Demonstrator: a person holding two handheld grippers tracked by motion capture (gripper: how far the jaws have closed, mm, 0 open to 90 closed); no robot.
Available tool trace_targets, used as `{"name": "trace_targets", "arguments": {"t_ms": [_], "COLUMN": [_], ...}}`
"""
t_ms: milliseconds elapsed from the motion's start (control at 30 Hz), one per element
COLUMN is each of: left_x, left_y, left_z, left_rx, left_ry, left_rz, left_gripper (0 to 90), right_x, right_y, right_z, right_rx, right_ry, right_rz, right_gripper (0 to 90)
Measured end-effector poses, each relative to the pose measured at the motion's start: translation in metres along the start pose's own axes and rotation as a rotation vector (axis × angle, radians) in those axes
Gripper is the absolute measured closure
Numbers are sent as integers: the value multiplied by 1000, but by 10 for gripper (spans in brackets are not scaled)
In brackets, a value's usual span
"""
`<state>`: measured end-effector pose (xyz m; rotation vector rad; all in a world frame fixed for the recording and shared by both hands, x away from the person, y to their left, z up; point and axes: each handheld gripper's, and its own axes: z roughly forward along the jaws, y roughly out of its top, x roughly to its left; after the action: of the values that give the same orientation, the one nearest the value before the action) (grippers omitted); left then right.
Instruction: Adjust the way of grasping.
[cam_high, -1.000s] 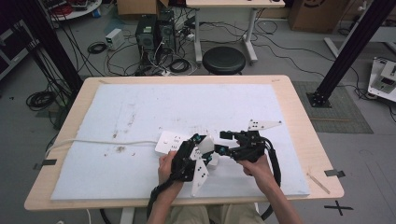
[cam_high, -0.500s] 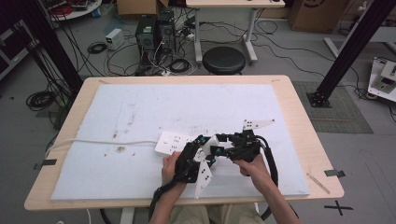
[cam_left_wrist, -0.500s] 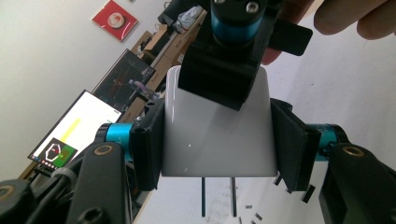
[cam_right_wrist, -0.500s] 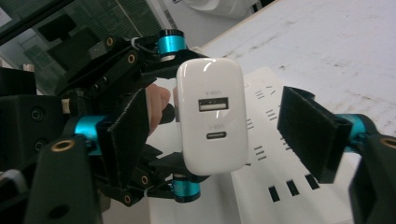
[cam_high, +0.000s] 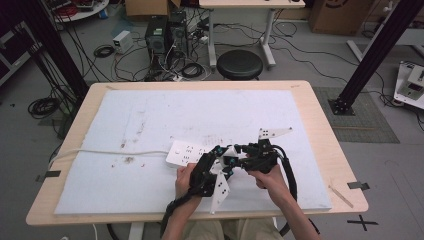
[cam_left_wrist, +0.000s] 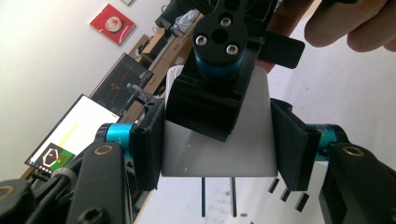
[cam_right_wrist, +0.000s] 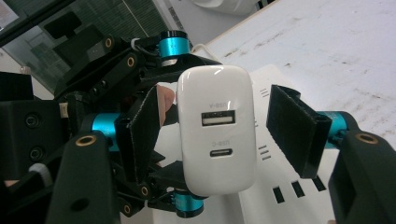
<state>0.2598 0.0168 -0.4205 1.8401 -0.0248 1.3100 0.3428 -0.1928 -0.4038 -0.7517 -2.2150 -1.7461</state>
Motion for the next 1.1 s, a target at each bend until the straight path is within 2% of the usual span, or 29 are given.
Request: {"name": "trace_targets", "arguments": {"t_ms": [467,1100], "left_x": [0,-2], "left_y": [0,0], "left_z": [0,0], "left_rx": [-2,-3], "left_ry": [2,-7], "left_rz": [-5,0], "left_gripper": [424,424], "right_x": [-1,-1], "right_y": [-3,-4], "right_z": [0,1], "right_rx": [1,6], "right_ry": [12,10], "right_rz": [-3,-20], "right_gripper": [470,554]}}
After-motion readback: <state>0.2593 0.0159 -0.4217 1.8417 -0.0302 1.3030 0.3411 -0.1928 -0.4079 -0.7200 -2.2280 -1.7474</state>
